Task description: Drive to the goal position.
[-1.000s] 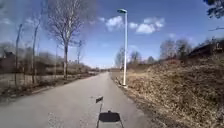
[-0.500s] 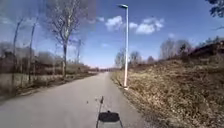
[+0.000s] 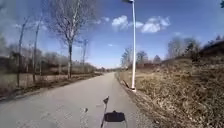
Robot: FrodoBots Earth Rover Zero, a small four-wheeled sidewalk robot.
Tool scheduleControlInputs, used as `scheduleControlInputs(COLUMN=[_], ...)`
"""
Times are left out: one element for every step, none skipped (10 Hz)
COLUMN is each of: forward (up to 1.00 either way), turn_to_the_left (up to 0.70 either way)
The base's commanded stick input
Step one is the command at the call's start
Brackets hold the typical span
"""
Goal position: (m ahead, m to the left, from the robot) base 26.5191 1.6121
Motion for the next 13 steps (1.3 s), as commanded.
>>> scheduleControlInputs(forward=[0.85, 0.85, 0.85, 0.85, 0.85, 0.85, 0.85, 0.85, 0.85, 0.85, 0.85, 0.85, 0.85], turn_to_the_left=[0.27, 0.05, 0.15, 0.27, 0.27, 0.21, 0.00, 0.00, 0.00, 0.00, 0.00, 0.02, 0.19])
